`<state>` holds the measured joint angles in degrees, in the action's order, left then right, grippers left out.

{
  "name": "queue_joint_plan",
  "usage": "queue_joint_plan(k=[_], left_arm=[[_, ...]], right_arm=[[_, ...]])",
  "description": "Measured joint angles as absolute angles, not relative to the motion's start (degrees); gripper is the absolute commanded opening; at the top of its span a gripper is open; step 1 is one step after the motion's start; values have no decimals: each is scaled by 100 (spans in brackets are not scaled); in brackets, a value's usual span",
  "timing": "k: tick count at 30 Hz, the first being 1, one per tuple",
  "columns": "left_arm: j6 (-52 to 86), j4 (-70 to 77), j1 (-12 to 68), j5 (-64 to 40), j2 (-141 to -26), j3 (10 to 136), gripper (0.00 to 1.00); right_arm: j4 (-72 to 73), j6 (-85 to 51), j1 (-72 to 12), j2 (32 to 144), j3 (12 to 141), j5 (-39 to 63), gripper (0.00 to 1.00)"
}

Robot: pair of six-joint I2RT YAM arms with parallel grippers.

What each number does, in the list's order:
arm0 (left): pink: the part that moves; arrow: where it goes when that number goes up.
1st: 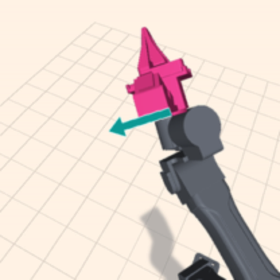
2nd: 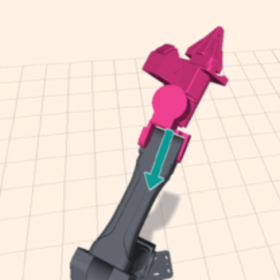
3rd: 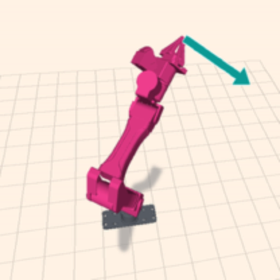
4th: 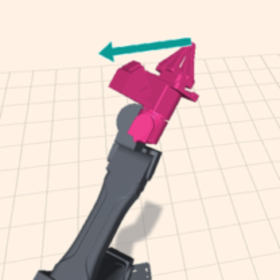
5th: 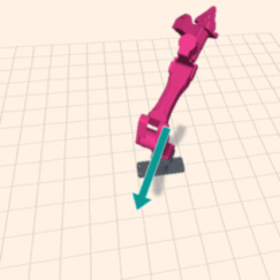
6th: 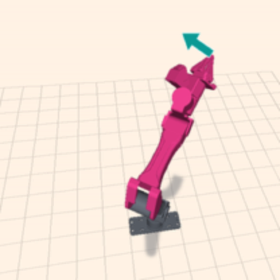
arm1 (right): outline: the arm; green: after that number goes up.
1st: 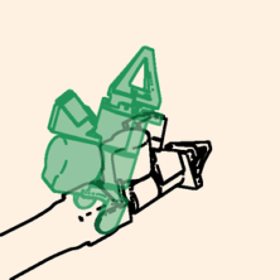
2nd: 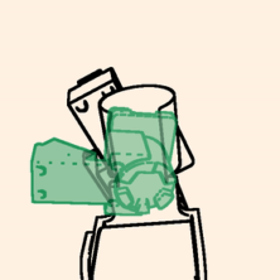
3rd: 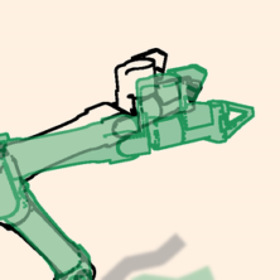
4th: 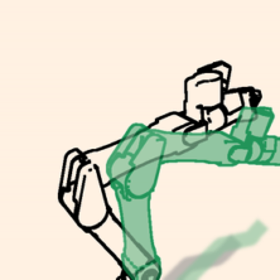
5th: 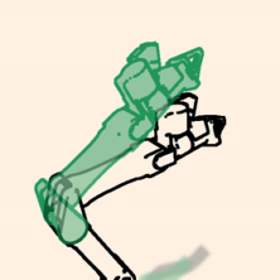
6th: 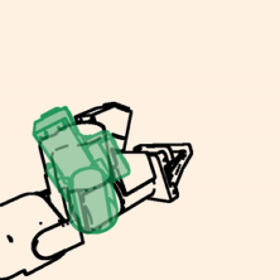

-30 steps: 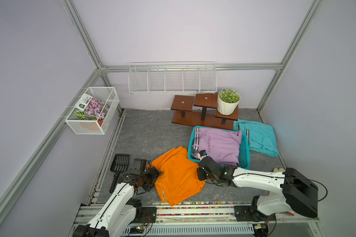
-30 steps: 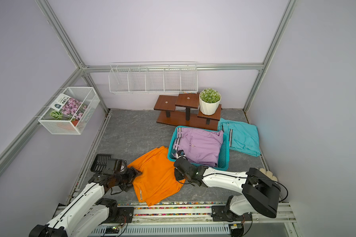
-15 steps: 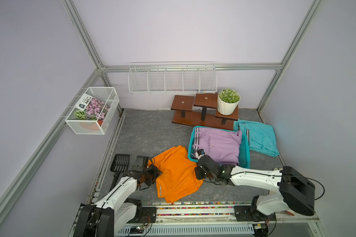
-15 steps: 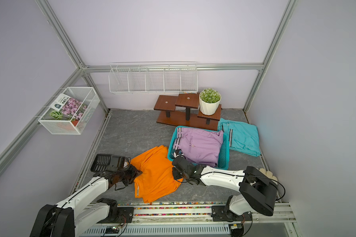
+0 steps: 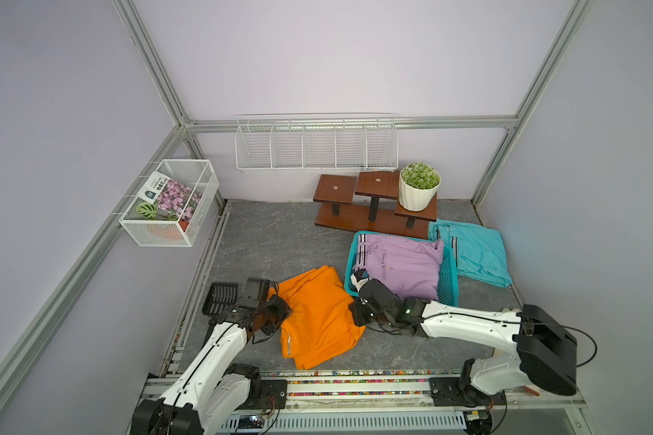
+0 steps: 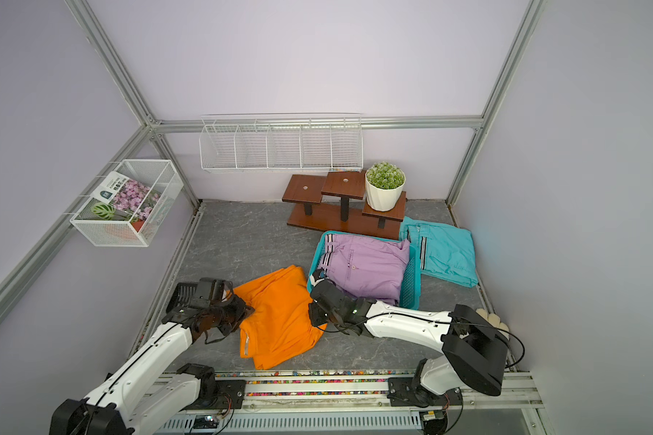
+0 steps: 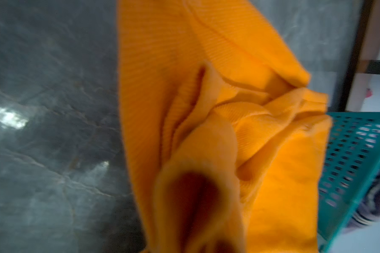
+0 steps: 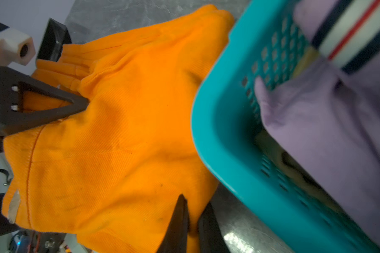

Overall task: Put the folded long pants in the basket
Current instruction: Pick up the long pant at the center of the board, then place the long pant in the basket.

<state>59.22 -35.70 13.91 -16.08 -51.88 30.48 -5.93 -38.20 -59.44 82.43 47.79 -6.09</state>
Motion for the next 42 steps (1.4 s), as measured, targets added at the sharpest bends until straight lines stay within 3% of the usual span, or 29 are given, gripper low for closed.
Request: queue_joint_plan(k=[13,18,22,28,34,38,42], left_arm=[[5664,-4600,1400,-1658,-5247,4759,0],[5489,-4646,1704,-1758,-6036,5658,0],[5304,-4591,2434,-1717,-7227,6836,0],[5107,-4473,3269,-1699,-9015,8766,0],[5070,-4493,3610,-2246,-10497,10390,0],[5046,-4630,3715,-2545,-11592,11487,0],[5070,-4731,3747,-2641,-12193,11699,0]], right_arm=[[-1275,-3435,-6202,7612,5533,-821,0],[-1562,-3326,-6193,6849,5505,-1212,0],[-1699,-3286,-5940,6029,5271,-1347,0],[-2161,-3347,-4259,4495,4547,-1020,0],[-2602,-3389,-2394,3142,4099,-458,0],[-2585,-3496,-1199,3293,3824,401,0],[-2502,-3607,-416,3675,3402,1144,0]])
